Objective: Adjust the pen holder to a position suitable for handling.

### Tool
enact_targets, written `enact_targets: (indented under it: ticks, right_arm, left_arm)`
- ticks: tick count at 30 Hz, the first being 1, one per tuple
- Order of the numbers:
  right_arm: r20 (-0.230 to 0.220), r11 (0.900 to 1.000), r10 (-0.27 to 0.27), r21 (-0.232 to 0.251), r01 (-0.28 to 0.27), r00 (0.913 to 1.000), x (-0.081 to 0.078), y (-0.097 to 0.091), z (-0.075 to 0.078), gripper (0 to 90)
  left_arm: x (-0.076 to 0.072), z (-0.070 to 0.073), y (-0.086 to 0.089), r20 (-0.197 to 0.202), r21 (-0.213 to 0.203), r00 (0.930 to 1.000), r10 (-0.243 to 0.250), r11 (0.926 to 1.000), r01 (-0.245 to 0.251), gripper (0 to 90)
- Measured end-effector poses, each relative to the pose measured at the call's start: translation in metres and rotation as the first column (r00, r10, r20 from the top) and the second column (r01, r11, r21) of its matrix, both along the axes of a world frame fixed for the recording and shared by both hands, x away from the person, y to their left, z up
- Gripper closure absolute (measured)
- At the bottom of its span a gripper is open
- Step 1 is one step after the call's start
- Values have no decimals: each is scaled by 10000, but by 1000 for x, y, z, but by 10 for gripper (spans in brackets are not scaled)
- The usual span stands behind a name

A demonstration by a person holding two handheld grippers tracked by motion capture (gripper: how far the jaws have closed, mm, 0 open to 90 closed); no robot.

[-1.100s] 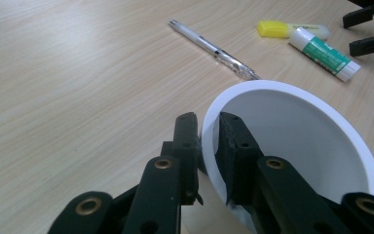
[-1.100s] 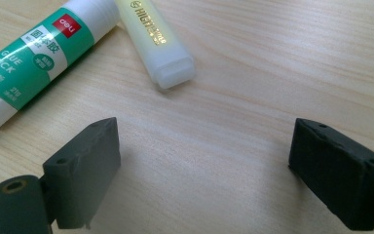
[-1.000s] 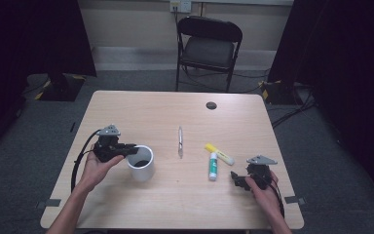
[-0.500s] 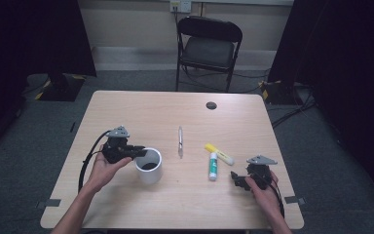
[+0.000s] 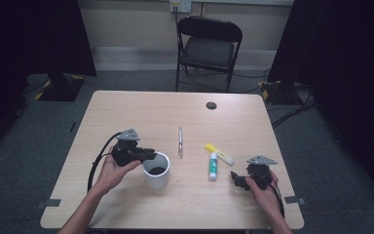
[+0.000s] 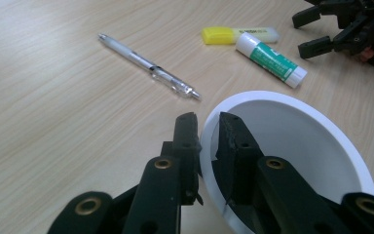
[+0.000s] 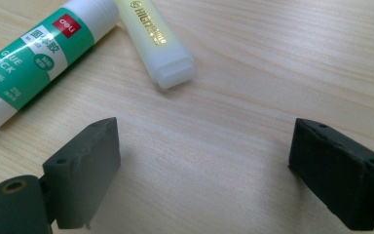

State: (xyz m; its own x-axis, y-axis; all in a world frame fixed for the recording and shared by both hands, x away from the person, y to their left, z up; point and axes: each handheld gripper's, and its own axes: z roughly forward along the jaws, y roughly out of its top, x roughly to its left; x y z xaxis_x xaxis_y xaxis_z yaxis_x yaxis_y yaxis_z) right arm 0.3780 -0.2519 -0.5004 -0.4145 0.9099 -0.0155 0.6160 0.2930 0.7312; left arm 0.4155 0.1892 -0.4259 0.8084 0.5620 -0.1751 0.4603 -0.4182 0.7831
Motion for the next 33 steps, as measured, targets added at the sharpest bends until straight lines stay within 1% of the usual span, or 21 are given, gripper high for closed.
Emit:
enact_targets:
  ticks: [5,6,8,12,13,15,16,17,20,21,22,24,25,26,27,30,31,32,33]
  right_arm:
    - [-3,10000,3,5,-3,10000,0,0,0,107]
    - [2,10000,2,-1,-2,10000,0,0,0,107]
    - [-3,10000,1,24,-1,10000,0,0,0,107]
    - [-10,10000,2,22,-2,10000,0,0,0,106]
    - [-11,10000,0,22,0,10000,0,0,0,107]
    - [-11,10000,0,23,0,10000,0,0,0,106]
    - [-12,10000,4,25,-4,10000,0,0,0,106]
    - [-13,10000,8,24,-8,10000,0,0,0,106]
    - [-10,10000,10,24,-10,10000,0,0,0,106]
    - [-10,10000,10,23,-10,10000,0,0,0,107]
    - [-11,10000,7,24,-7,10000,0,0,0,106]
    - [-12,10000,9,22,-9,10000,0,0,0,107]
    - [-13,10000,11,23,-11,10000,0,0,0,106]
    - [-10,10000,14,22,-14,10000,0,0,0,106]
    - [-9,10000,15,21,-15,10000,0,0,0,106]
    - [-9,10000,17,21,-17,10000,0,0,0,106]
    - [-10,10000,15,20,-15,10000,0,0,0,106]
    - [-9,10000,17,22,-17,10000,0,0,0,106]
    - [-9,10000,15,20,-15,10000,0,0,0,107]
  left_arm:
    - [0,0,-8,-39,15,9999,-163,9999,163,783]
    - [0,0,-10,-89,-108,9998,-198,9997,197,783]
    - [1,1,-12,-184,-24,9995,-262,9997,262,783]
    - [4,1,-17,-137,-16,9993,-357,9994,357,781]
    - [5,0,-19,-200,-193,9990,-389,9991,385,780]
    - [7,-2,-22,-278,-299,9990,-355,9989,347,781]
    - [7,-2,-23,-234,-359,9987,-445,9984,436,781]
    - [7,-2,-26,-237,-314,9990,-378,9988,371,781]
    - [8,-2,-30,-251,-340,9986,-458,9984,450,780]
    - [7,-3,-31,-237,-369,9989,-403,9985,394,780]
    - [7,-2,-33,-216,-277,9988,-449,9986,443,780]
    - [6,-3,-37,-205,-399,9987,-458,9982,450,780]
    - [6,-3,-38,-167,-312,9987,-491,9983,486,780]
    - [6,-3,-39,-115,-346,9984,-551,9979,547,780]
    - [6,-4,-41,-150,-394,9984,-546,9978,540,779]
    - [5,-4,-46,-136,-160,9978,-648,9978,645,780]
    - [5,-5,-48,-160,-175,9975,-695,9975,692,780]
    - [4,-5,-49,-88,1,9977,-671,9977,671,778]
    - [3,-5,-52,-56,67,9979,-643,9979,644,777]
